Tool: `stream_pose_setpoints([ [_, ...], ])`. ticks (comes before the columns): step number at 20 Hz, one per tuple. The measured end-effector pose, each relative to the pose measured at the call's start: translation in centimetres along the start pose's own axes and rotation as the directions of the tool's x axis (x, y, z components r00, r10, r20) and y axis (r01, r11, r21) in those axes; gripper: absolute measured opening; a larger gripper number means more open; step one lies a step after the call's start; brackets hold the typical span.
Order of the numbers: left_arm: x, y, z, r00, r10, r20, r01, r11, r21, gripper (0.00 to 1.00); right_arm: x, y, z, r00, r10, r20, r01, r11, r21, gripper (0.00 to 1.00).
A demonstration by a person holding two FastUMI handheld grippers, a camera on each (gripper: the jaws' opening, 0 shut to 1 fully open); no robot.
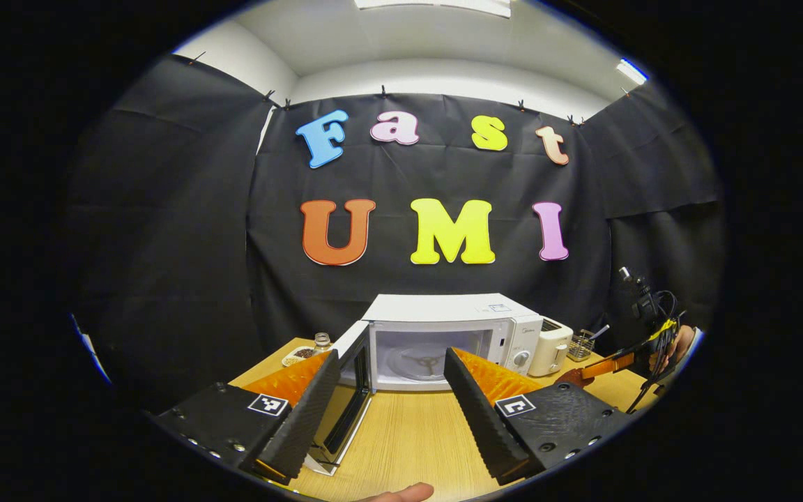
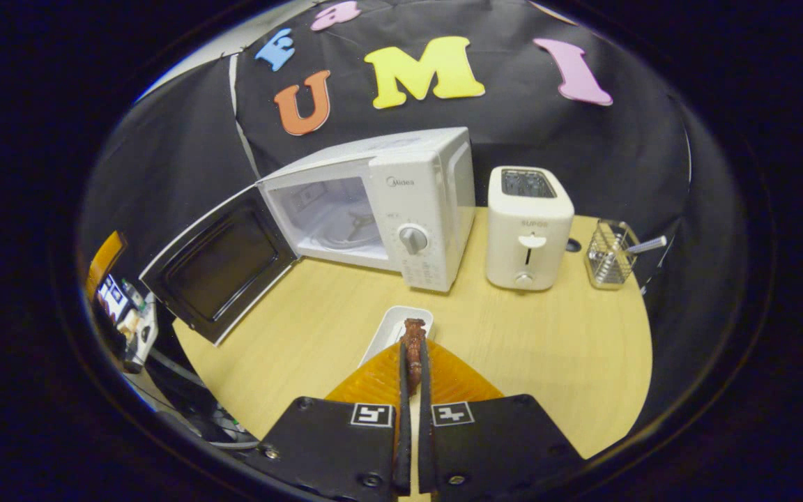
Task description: Open the microwave oven with the left hand, put the food in, and close the microwave oven.
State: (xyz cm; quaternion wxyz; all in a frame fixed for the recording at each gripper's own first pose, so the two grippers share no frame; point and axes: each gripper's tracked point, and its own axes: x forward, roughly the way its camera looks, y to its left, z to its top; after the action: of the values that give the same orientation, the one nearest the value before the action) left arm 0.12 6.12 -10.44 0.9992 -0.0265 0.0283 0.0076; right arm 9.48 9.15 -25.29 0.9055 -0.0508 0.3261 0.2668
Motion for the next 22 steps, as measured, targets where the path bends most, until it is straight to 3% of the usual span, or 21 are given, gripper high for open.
stream_pose_setpoints([
  [7,-2.7,2.1,0.7,0.998,0.017,0.054,-0.019,1.000,0.025,0.92,-1.1,6.2,4.1,0.983,-0.061,0.172,0.080,0.991,-0.107,0.07],
  [13,-4.6,4.7,0.8,0.997,0.033,0.064,-0.033,0.999,0.005,0.92,0.2,13.7,7.8,0.929,-0.073,0.363,0.164,0.960,-0.226,0.07],
  [18,-5.3,8.0,0.3,0.995,0.072,0.064,-0.071,0.997,-0.016,0.92,4.7,19.2,9.0,0.920,-0.049,0.388,0.145,0.964,-0.222,0.07],
  [22,-5.5,10.0,-0.3,0.994,0.093,0.061,-0.089,0.994,-0.065,0.92,8.5,20.9,10.4,0.908,-0.063,0.414,0.142,0.976,-0.163,0.07],
])
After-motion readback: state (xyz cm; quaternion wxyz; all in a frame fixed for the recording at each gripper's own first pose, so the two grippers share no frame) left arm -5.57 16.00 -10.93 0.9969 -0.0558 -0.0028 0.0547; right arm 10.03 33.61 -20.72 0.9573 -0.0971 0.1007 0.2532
